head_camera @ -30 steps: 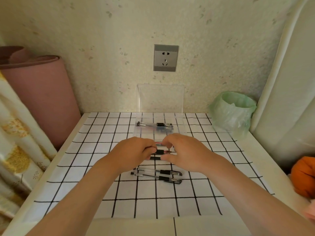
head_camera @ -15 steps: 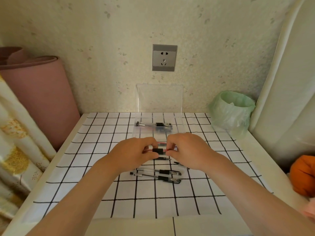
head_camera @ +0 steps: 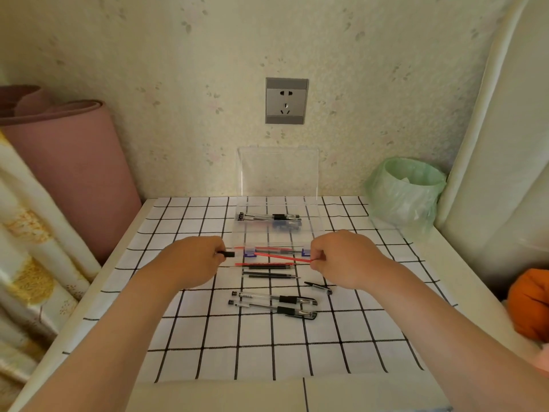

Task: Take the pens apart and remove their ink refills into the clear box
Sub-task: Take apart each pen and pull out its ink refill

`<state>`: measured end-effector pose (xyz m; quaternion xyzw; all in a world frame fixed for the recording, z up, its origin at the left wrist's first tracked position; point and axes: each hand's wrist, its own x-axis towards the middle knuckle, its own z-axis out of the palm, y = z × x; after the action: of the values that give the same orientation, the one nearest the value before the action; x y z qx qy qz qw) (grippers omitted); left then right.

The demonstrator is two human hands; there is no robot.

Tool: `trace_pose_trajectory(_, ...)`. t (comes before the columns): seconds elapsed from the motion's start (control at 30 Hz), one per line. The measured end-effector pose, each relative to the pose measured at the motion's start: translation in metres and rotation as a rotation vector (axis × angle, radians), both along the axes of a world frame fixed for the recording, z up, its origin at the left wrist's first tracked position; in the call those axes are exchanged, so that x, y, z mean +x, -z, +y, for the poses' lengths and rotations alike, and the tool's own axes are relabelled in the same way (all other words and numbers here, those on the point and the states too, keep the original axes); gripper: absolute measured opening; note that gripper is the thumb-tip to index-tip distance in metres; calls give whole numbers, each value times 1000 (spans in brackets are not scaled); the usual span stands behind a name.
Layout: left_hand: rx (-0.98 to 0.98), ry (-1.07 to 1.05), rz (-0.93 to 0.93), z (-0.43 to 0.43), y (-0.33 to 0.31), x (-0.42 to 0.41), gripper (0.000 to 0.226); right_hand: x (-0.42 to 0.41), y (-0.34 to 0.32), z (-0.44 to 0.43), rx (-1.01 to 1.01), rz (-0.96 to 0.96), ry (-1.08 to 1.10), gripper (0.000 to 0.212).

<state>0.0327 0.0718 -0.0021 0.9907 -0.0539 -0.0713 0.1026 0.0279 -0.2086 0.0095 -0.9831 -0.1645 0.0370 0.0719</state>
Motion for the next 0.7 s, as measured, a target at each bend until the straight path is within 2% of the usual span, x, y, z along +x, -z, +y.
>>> trace_pose_trajectory(0.17, -132, 29, -244, -20, -6, -8, 11, -4, 1, 9, 28, 16, -37, 14)
trace_pose_trajectory(0.27, -268, 160, -217, -36, -4, -13, 14, -7, 2, 15, 64, -6, -69, 15)
trace_pose_trajectory(0.5, -151, 205, -172, -50, 2, -13, 18, -7, 3, 20, 84, -42, -84, 17)
trace_pose_trajectory(0.7, -88, 143, -135, -45, 9, -10, 19, -2, -4, 7, 21, 56, 6, 14)
